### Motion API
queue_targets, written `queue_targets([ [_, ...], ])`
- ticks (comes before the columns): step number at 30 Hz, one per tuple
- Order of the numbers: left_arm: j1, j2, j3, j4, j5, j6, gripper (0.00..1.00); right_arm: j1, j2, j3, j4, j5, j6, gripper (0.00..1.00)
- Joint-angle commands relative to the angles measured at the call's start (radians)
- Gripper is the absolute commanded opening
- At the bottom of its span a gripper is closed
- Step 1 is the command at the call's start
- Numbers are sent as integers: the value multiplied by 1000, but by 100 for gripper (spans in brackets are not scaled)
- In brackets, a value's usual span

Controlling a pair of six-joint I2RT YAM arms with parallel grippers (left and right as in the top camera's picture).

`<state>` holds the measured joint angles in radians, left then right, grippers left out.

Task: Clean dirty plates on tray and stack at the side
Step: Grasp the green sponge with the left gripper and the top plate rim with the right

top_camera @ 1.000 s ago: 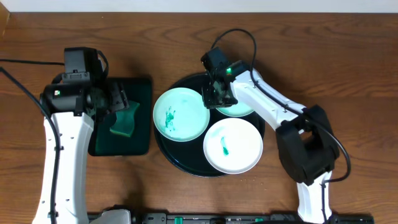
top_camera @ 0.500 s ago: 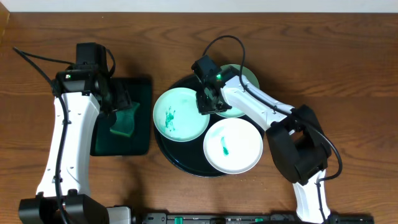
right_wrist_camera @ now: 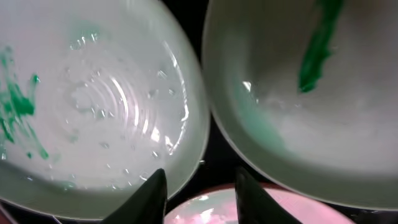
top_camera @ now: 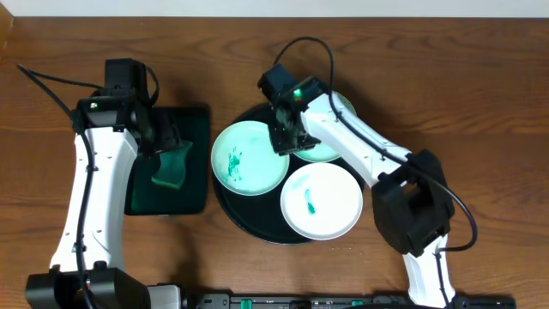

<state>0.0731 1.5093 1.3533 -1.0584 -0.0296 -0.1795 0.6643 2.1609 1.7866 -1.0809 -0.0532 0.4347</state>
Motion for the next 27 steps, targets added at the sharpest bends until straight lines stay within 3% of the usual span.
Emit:
queue_targets([
  [1,2,0,-9,-3,-10,2,73,26,7,-72,54,-11,69,33],
  [13,2,0,-9,-4,-9,2,73,27,7,-232,242,4,134,25],
  [14,2,0,-10,-5,-9,2,73,24,7,-232,256,4,134,22],
  [16,2,0,-11,-7,-9,2,73,15,8,-232,273,5,134,2],
  [27,2,126,-14,0,21,8,72,-4,27,-232,304,7,106,1],
])
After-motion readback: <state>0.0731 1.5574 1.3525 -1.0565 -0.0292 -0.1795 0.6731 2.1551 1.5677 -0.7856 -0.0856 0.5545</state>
